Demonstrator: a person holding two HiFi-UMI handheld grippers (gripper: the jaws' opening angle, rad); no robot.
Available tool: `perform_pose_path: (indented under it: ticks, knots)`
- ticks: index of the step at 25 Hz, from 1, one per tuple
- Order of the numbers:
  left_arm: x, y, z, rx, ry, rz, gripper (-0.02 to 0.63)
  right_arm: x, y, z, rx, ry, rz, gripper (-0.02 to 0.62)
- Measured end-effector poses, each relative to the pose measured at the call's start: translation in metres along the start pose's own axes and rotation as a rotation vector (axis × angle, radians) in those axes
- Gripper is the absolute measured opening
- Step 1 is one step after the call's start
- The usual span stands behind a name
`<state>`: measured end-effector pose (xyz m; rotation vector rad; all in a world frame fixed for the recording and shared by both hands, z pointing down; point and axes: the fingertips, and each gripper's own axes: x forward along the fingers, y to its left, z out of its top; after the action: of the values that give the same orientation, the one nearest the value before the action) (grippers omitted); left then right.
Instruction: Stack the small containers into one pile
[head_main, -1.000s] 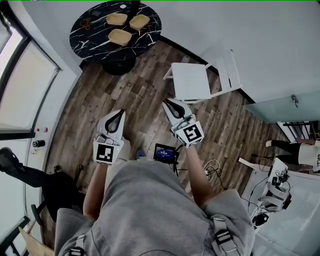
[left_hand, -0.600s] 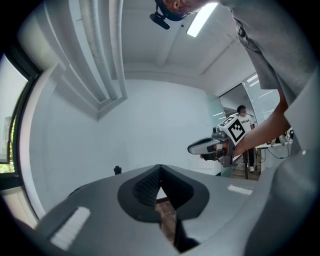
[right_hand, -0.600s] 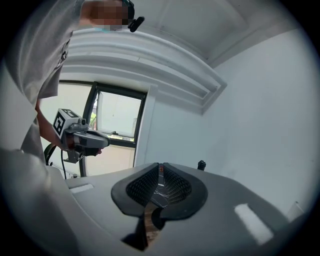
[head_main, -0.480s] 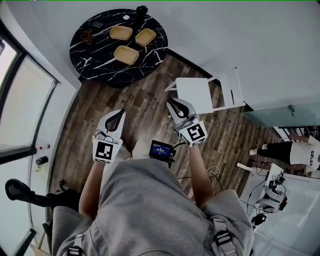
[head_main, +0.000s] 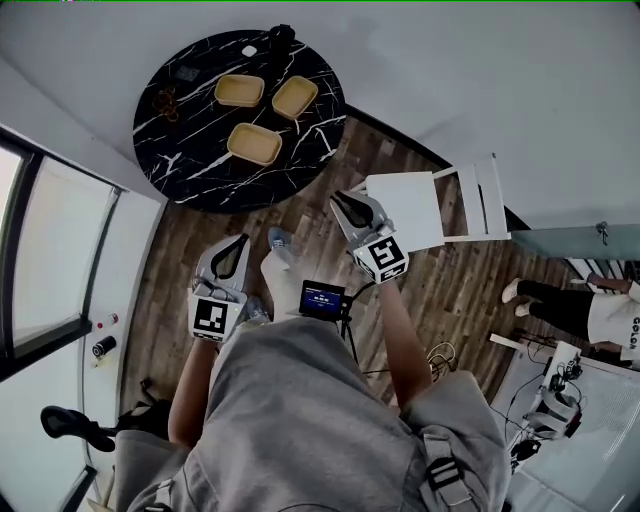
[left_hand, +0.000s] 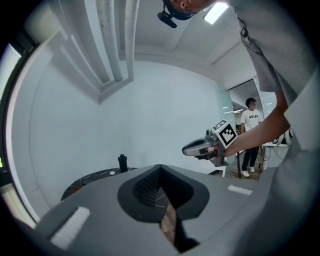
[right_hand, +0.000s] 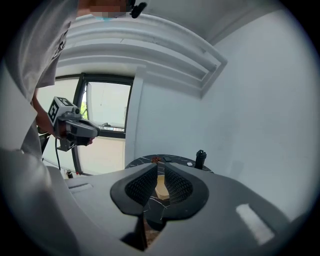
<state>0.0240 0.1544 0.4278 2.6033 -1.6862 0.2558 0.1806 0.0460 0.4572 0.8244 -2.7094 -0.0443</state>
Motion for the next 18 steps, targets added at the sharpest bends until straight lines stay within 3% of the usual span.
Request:
perform_pose_path:
  ticks: [5, 10, 15, 18]
  knots:
    - [0.074, 0.038, 0.004, 0.018, 0.056, 0.015, -0.003, 0.082, -0.074, -0.017, -0.013, 0.039, 0.041, 0.058]
    - [0.127, 0.073, 0.014, 0.053, 0.101, 0.06, -0.003, 0.159, -0.132, -0.039, -0.054, 0.104, 0.141, 0.06]
    - [0.141, 0.094, 0.008, -0.043, 0.182, 0.177, -0.003, 0.227, -0.16, -0.081, -0.123, 0.236, 0.252, 0.071]
    - [0.147, 0.109, -0.006, -0.04, 0.161, 0.204, -0.003, 0.27, -0.165, -0.117, -0.135, 0.352, 0.299, 0.098]
